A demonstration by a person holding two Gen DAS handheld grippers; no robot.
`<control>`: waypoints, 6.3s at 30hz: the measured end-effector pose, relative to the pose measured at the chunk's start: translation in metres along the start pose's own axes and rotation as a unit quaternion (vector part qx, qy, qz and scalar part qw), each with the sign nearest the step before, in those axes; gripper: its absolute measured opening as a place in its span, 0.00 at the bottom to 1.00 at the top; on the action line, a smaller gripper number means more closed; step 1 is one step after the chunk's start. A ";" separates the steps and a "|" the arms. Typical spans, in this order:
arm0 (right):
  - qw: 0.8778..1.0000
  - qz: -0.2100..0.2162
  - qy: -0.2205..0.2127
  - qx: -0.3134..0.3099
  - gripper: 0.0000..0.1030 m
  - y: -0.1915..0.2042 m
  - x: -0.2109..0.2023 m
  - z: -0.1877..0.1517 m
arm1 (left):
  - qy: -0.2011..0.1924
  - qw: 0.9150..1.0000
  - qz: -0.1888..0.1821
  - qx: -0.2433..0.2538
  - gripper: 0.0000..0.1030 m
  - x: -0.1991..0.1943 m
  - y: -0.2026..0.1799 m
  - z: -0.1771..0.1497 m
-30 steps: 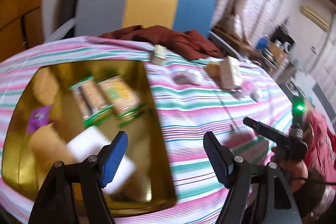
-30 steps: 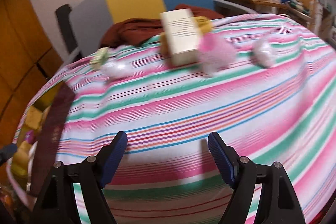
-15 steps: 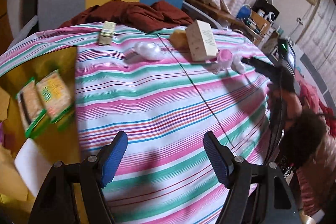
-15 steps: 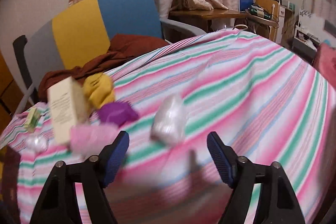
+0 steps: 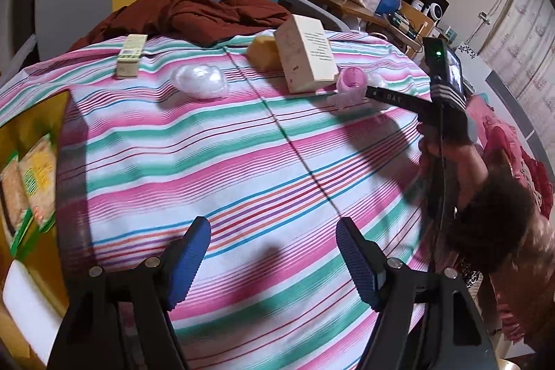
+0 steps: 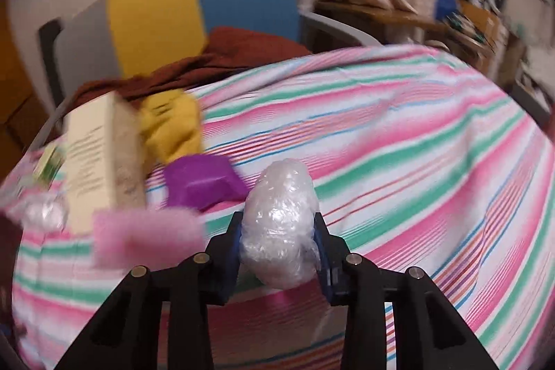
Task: Organize objects
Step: 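Grasp the plastic-wrapped ball with right tool while left tool grasps the pink hair roller, then carry the wrapped ball and pink roller toward the gold tray, then release the wrapped ball and pink roller into the gold tray, then move both tools back toward the cream medicine box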
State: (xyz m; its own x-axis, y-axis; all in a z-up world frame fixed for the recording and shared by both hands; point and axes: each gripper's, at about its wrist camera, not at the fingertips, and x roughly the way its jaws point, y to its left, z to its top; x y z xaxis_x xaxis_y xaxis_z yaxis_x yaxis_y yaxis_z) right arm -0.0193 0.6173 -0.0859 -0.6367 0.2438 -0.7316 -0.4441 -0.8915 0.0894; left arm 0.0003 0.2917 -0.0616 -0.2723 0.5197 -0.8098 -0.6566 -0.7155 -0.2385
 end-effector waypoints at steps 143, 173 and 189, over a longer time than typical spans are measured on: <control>0.955 0.242 -0.042 -0.169 0.74 0.337 -0.155 -0.123 | -0.182 0.957 0.106 -0.199 0.18 -0.144 0.229 -0.074; 0.964 0.247 -0.013 -0.102 0.76 0.307 -0.144 -0.127 | -0.181 0.924 0.156 -0.300 0.65 -0.168 0.253 -0.066; 0.970 0.233 -0.022 -0.066 0.79 0.277 -0.144 -0.123 | -0.147 0.923 0.250 -0.254 0.65 -0.166 0.217 -0.064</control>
State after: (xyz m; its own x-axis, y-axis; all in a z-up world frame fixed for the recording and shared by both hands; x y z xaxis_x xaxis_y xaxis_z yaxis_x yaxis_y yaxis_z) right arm 0.0270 0.2884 -0.0392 -0.7768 -0.1834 -0.6025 -0.0194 -0.9492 0.3140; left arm -0.0519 0.0201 -0.0131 -0.6799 0.1167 -0.7240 -0.0034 -0.9877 -0.1560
